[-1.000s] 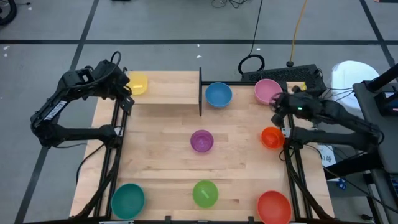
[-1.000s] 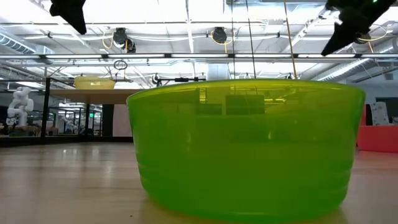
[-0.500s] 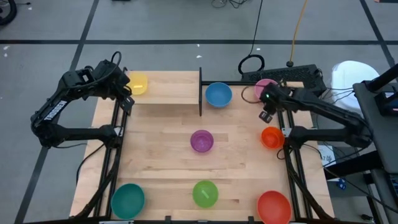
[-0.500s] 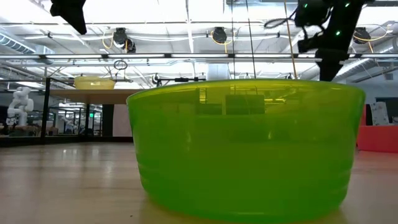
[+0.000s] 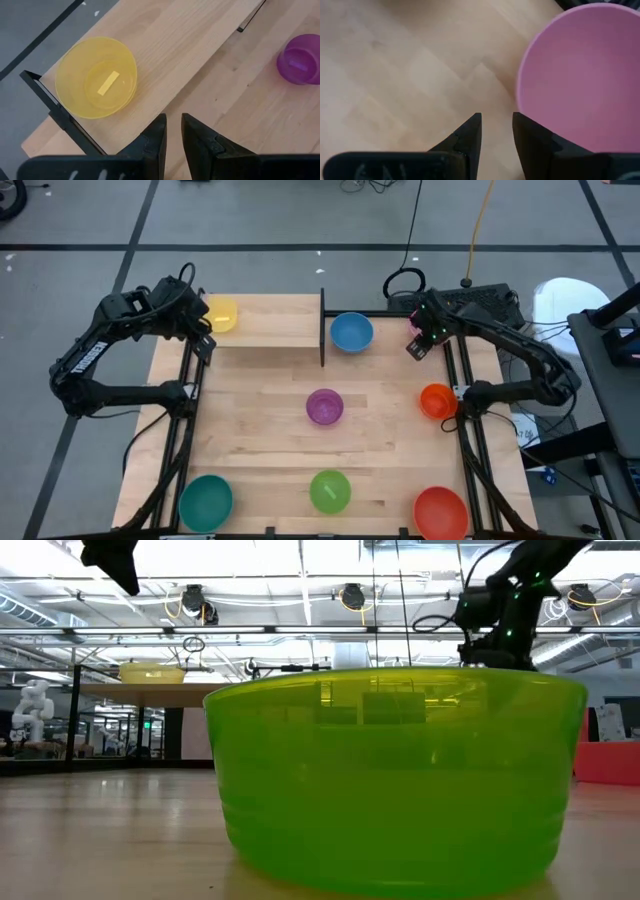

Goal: Place and stack bowls onto a shelf
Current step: Put the pink bowl on the shelf

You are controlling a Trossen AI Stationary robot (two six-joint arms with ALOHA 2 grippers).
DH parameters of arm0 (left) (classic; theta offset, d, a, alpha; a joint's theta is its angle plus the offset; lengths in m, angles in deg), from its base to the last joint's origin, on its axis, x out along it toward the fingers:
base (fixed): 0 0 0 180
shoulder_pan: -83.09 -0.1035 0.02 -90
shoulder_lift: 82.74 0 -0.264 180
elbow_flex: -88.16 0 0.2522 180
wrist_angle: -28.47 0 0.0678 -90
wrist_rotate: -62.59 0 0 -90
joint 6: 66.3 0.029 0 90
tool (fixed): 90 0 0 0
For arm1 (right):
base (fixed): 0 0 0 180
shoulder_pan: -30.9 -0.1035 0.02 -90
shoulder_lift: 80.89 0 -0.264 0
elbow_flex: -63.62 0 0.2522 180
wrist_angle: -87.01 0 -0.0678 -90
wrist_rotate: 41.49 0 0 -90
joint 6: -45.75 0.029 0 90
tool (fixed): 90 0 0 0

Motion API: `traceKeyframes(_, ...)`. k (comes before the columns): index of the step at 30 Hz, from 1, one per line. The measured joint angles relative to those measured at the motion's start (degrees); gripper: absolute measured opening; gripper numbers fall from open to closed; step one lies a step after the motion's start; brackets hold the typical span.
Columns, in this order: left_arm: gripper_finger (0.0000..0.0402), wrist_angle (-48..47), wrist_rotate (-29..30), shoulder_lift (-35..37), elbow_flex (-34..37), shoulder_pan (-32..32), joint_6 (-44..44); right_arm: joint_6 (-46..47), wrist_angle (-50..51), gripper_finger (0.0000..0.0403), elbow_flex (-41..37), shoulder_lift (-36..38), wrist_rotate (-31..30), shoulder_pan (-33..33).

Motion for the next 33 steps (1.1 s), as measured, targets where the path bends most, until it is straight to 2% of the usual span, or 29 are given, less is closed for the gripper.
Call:
traceKeyframes(4,0.0065,0.0,0.0,0.0,0.0,0.0,-0.03,-1.42,-1.43,0.0102,0.0,-2.86,0.22,2.13)
traceKeyframes(9,0.0065,0.0,-0.02,0.0,0.0,0.0,-0.81,-3.75,-2.78,0.0102,0.0,-5.95,4.05,4.32)
traceKeyframes(21,0.0065,-0.02,-0.02,0.0,0.0,0.0,-1.76,-8.14,-6.38,0.0102,0.0,-10.75,3.89,5.98)
traceKeyframes(25,0.0065,-0.11,-0.04,0.0,0.0,0.0,-1.97,-9.61,-7.22,0.0102,0.0,-10.94,-0.02,5.95)
traceKeyframes(29,0.0065,-0.13,-0.04,0.0,0.0,0.0,-2.16,-9.45,-7.37,0.0102,0.0,-10.94,-6.41,5.95)
traceKeyframes(33,0.0065,-0.15,-0.04,0.0,0.0,0.0,-2.34,-10.76,-7.96,0.0102,0.0,-10.94,-7.77,5.95)
